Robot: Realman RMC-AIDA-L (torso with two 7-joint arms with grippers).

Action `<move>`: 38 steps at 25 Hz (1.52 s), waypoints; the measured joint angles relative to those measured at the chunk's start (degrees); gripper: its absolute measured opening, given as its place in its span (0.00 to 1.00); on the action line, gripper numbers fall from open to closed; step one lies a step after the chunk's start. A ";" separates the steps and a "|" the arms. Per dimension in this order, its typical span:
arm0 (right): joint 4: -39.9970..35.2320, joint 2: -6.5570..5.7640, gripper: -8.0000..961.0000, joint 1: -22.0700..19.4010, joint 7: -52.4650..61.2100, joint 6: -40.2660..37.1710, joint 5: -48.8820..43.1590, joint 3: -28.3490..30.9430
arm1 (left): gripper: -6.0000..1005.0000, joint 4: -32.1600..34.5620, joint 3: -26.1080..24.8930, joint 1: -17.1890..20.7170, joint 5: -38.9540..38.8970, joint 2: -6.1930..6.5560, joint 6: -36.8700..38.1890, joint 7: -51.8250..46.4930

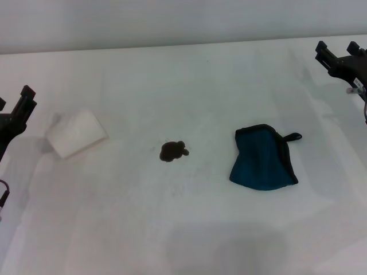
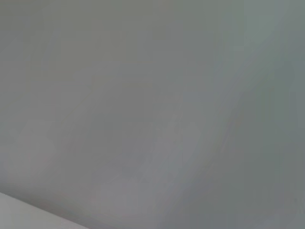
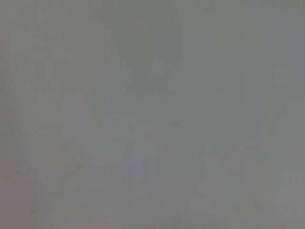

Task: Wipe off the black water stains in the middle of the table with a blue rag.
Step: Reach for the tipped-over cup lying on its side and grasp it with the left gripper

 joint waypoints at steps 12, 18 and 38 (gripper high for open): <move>-0.47 0.00 0.88 0.47 -0.01 0.21 0.16 0.00 | 0.82 -0.08 -2.66 0.78 -1.30 -0.24 0.00 -1.84; -1.02 -0.07 0.88 0.77 0.00 0.21 0.00 0.00 | 0.81 0.43 -3.38 3.38 -2.86 -0.39 0.50 -1.86; -1.35 -0.23 0.88 0.07 -0.01 0.81 -0.13 -0.41 | 0.62 -4.54 -4.31 2.41 -1.72 0.54 15.30 -19.93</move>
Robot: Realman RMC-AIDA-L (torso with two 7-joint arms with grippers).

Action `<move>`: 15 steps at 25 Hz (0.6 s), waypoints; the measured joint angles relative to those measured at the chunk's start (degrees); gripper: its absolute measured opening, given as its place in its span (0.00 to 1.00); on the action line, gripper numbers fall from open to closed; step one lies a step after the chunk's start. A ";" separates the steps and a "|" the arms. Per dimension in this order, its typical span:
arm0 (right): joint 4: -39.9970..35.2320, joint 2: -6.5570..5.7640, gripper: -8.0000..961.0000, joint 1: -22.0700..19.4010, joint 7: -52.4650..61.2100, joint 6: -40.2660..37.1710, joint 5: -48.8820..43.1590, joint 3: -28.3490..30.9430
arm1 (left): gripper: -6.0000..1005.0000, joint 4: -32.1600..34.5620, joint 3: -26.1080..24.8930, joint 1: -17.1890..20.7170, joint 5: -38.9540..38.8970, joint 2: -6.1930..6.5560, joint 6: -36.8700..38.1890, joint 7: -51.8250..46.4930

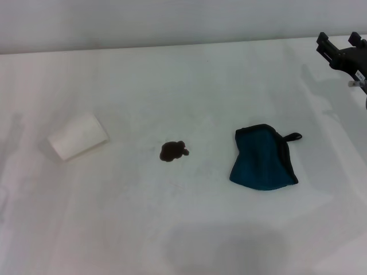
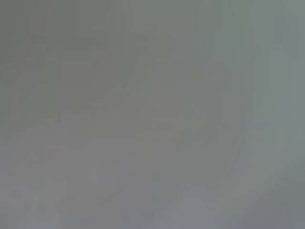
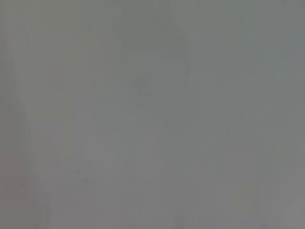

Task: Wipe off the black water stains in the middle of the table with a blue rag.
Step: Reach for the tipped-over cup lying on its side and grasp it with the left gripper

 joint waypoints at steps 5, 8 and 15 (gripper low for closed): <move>-0.01 -0.08 0.88 0.00 0.00 0.01 0.00 -0.03 | 0.72 -2.26 0.15 -3.27 6.57 2.20 0.33 -7.31; -0.01 -0.05 0.88 0.17 0.00 -0.02 0.01 -0.03 | 0.83 -5.15 0.32 -7.96 14.96 4.91 0.90 -14.53; -0.14 0.02 0.88 -0.06 0.00 0.14 0.00 0.23 | 0.87 -16.68 7.18 -19.29 26.12 9.54 1.94 -28.77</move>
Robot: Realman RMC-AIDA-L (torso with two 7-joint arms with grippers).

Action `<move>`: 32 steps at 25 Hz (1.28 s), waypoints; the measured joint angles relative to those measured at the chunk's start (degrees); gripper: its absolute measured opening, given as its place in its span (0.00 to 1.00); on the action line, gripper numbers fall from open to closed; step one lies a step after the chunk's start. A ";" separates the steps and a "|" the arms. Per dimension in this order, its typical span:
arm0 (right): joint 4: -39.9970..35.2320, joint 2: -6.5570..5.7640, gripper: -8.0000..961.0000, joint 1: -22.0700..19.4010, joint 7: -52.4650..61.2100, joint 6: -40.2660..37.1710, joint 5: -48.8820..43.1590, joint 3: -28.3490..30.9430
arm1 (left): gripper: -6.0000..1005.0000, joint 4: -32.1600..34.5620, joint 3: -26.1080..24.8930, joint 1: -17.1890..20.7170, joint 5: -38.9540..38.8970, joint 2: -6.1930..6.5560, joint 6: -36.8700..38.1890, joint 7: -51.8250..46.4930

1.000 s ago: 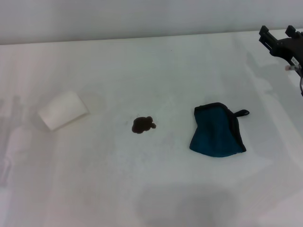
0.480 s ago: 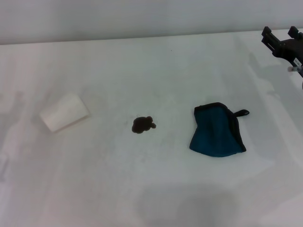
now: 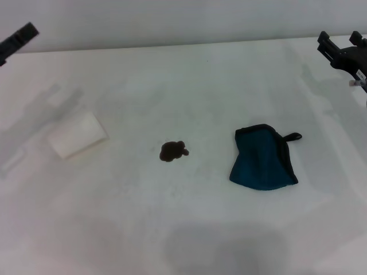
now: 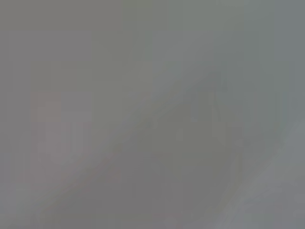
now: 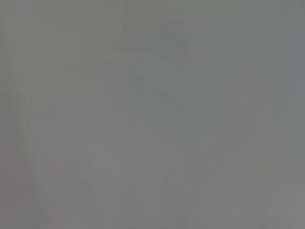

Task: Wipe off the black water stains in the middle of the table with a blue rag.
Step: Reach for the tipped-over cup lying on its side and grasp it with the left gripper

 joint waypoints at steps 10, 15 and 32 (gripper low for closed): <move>0.00 -0.06 0.88 1.15 0.00 -0.82 0.28 0.18 | 0.87 -26.87 16.34 -12.34 6.69 1.04 11.04 -13.16; 0.01 -0.05 0.88 1.37 0.00 -0.93 0.33 0.18 | 0.87 -34.16 16.31 -16.16 15.42 2.52 17.84 -15.60; -0.45 0.14 0.88 1.11 0.00 -3.02 0.45 0.36 | 0.87 -37.49 16.36 -28.08 42.47 3.00 18.22 -2.04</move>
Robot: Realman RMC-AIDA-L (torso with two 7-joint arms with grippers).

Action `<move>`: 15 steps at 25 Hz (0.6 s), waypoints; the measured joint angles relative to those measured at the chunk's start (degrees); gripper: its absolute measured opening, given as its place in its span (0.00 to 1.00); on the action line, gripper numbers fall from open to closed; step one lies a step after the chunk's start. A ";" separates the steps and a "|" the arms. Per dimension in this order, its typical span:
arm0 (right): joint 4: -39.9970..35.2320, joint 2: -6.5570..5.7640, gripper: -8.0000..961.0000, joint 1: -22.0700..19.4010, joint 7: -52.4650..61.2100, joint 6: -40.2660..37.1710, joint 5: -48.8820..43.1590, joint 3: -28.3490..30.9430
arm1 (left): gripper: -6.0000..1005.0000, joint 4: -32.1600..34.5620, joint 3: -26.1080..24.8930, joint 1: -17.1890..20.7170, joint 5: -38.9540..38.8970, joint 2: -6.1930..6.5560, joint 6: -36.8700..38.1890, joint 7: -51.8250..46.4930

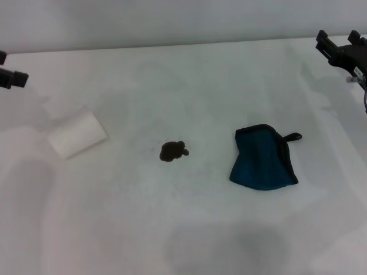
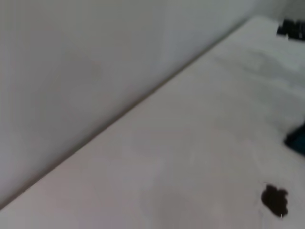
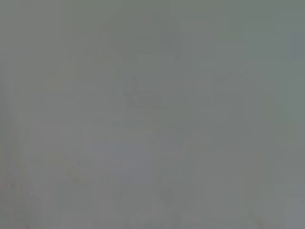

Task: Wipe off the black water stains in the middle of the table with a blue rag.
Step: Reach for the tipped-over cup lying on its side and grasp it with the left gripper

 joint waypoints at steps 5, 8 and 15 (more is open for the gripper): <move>0.22 0.00 0.88 -0.15 0.00 -0.09 0.04 0.17 | 0.87 0.00 -0.02 -2.07 4.34 -2.36 -2.23 0.36; 0.40 -0.01 0.88 -0.37 0.00 -0.10 0.07 1.26 | 0.87 0.07 -0.03 -2.99 6.63 -4.26 -3.98 0.73; 0.52 -0.02 0.88 -0.53 0.00 0.10 0.04 2.11 | 0.87 0.00 -0.05 -4.09 10.75 -8.58 -8.06 2.32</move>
